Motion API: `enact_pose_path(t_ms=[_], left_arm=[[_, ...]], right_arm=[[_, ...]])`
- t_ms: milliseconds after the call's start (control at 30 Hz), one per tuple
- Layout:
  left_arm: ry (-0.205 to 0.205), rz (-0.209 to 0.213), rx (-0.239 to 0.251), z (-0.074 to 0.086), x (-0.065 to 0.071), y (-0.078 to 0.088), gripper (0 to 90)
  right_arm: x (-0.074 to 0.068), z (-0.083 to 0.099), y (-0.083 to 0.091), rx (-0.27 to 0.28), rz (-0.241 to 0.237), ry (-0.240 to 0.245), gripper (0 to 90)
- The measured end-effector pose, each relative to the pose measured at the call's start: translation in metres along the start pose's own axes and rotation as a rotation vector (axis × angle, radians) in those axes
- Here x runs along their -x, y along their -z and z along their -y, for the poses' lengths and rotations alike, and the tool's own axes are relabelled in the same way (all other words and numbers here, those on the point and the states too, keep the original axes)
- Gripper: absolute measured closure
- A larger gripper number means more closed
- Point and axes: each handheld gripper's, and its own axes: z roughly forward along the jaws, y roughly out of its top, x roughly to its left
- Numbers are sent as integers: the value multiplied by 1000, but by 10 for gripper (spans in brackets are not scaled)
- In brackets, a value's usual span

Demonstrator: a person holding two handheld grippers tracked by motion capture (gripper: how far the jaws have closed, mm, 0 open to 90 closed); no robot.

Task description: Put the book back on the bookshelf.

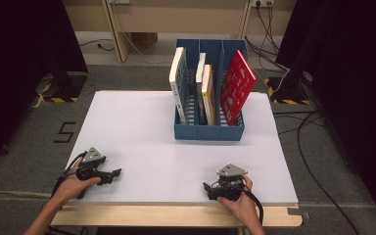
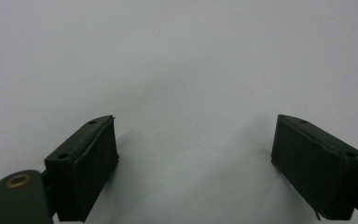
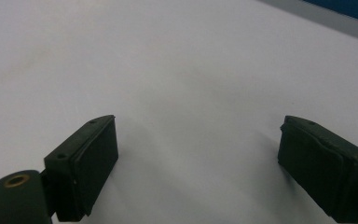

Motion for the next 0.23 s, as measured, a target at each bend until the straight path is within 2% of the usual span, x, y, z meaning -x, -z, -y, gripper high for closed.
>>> enact_pose_path(t_ms=[233], left_arm=[[-1,0,0,0,0,0,131]], right_arm=[[0,0,0,-2,-1,-1,122]])
